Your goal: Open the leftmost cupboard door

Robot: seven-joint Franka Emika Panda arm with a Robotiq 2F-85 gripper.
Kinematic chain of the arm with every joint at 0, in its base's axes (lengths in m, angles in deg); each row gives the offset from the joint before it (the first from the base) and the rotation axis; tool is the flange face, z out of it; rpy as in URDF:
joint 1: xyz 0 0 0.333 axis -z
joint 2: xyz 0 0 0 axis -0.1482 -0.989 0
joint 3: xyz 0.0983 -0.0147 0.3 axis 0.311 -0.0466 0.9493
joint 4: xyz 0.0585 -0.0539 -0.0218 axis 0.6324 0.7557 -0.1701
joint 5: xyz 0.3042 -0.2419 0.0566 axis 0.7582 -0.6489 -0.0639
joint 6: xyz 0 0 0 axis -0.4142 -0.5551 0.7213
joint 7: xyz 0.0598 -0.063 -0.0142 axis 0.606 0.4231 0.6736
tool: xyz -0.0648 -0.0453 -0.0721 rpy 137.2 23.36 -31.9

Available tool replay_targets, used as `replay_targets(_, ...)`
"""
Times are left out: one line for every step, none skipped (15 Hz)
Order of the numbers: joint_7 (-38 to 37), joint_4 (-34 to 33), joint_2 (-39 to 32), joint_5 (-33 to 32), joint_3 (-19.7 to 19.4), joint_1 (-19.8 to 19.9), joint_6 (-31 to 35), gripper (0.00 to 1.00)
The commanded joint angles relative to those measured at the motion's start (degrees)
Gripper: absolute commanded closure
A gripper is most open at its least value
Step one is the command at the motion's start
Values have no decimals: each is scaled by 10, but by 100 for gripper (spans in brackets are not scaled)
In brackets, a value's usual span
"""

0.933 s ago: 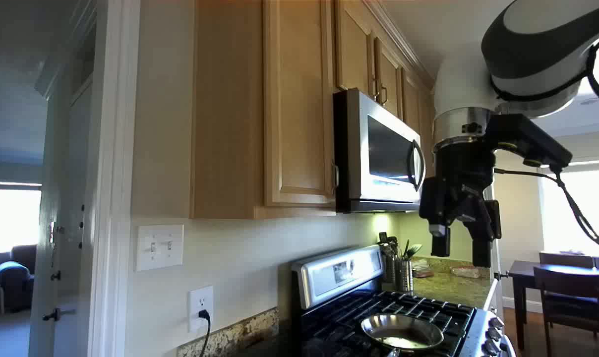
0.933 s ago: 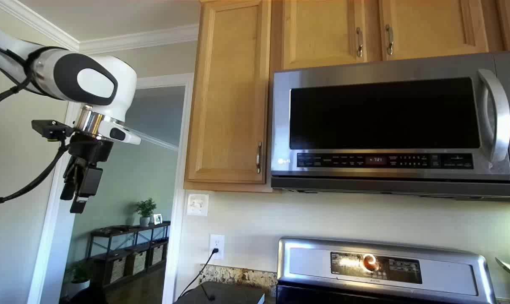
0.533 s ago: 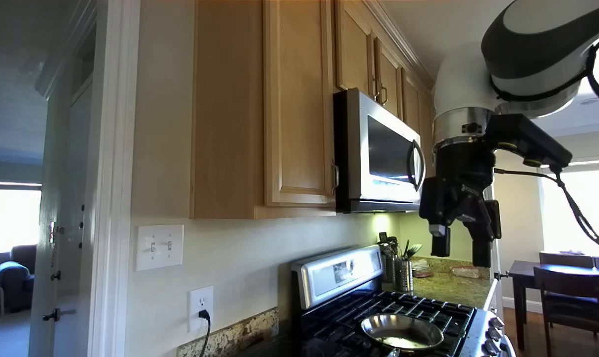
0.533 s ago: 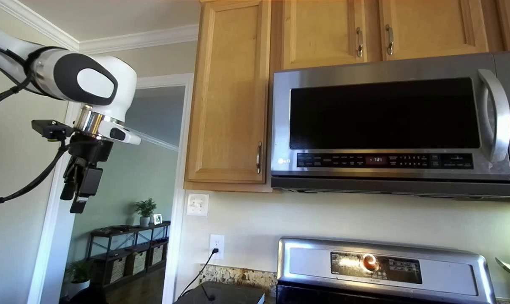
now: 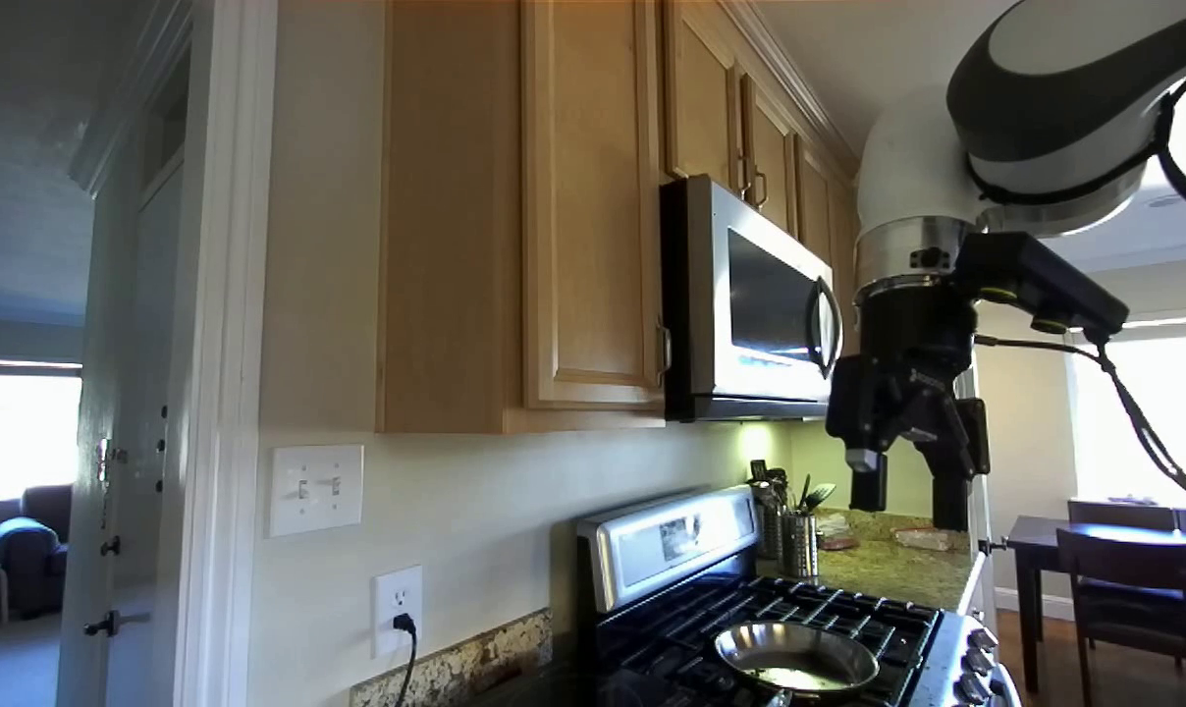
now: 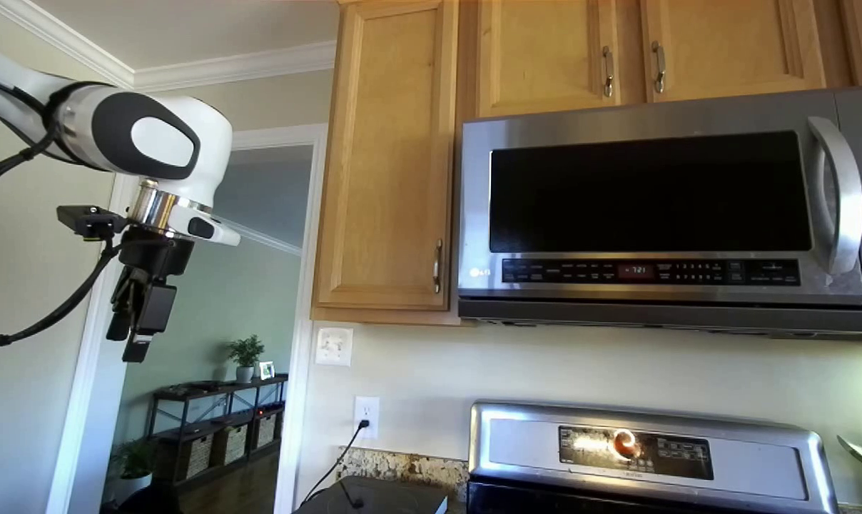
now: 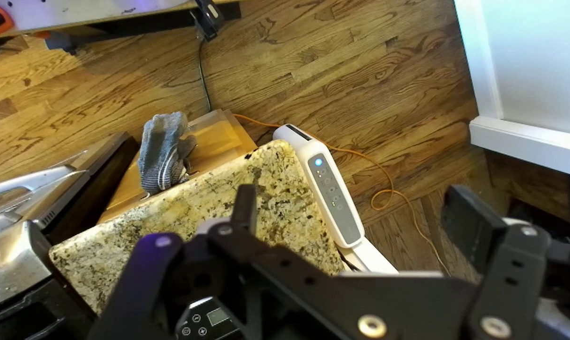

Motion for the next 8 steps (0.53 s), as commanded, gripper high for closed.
replay_targets(4,-6,-19,-15,8,35,39,0)
replay_targets(7,-10,-27,-27,8,45,62,0)
replay_targets(11,-16,-37,-42,7,54,81,0)
replay_targets(19,-23,-51,-59,4,60,103,0)
replay_targets(28,-30,-63,-75,1,65,120,0)
replay_targets(37,-40,-77,-95,-3,71,139,0)
replay_targets(45,-51,-90,-111,-8,73,152,0)
replay_targets(62,-64,-106,-128,-16,74,166,0)
